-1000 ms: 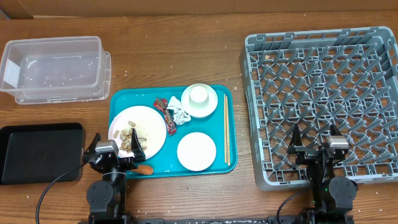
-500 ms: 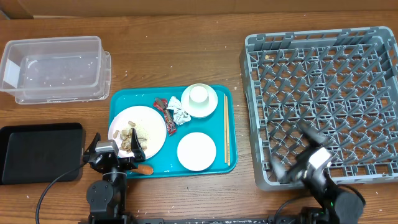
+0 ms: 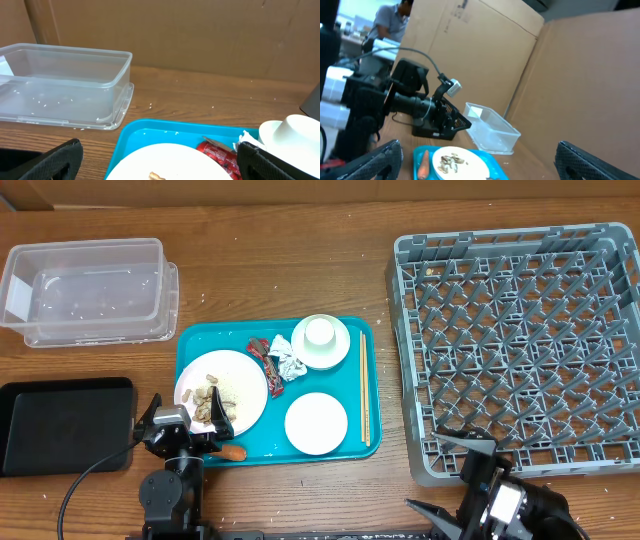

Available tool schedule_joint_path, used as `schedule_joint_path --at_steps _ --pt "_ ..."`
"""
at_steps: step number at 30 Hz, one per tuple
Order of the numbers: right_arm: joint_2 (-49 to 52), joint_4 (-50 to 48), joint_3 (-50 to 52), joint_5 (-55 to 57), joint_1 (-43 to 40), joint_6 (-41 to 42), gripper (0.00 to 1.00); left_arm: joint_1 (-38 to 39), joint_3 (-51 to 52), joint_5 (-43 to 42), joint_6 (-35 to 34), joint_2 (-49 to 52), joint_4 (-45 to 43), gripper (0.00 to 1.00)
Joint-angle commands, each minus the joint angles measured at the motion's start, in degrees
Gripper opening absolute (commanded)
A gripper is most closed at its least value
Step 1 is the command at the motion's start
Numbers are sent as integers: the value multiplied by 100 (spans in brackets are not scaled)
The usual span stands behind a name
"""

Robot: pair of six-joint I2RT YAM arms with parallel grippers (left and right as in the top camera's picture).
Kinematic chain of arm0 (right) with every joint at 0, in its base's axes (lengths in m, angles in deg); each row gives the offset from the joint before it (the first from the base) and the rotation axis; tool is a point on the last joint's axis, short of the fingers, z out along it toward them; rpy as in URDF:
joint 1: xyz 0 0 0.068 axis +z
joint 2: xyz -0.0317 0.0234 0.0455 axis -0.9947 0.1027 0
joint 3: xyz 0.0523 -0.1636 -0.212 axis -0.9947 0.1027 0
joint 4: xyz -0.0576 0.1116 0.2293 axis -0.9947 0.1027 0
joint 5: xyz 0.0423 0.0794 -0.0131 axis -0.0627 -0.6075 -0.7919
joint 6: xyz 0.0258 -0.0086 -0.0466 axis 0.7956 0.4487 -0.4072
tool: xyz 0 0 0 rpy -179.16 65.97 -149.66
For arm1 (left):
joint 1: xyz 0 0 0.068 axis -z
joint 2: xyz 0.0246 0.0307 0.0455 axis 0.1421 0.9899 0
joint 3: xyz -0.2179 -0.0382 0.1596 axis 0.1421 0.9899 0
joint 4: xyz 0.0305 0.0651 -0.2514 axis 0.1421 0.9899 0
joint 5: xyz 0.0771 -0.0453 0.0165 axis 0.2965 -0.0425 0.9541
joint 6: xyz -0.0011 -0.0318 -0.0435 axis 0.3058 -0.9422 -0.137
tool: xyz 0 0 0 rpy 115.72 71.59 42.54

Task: Sort waste into correct bins and load items into the dishwasher
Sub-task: 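Lift the right gripper and swing it toward the teal tray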

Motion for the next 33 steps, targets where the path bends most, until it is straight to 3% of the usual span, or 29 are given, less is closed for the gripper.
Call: schedule_joint_path --at_steps 1,12,20,26,29,33 --pt "-31 308 -188 262 -13 479 100 -20 22 -9 111 -68 -11 100" --pt "1010 1121 -1698 251 -13 498 100 -20 22 -9 111 -68 -11 100" --pt "3254 1189 -3156 -1965 -13 501 100 -20 22 -9 111 -68 -11 100" --pt "4494 1108 -3359 -2188 0 2726 100 -20 22 -9 111 -68 -11 100" --pt "4811 1049 -3359 -1390 35 3733 100 -20 22 -9 111 -68 -11 100" --pt "5143 24 -3362 -1185 39 4828 100 -20 22 -9 111 -68 -11 100"
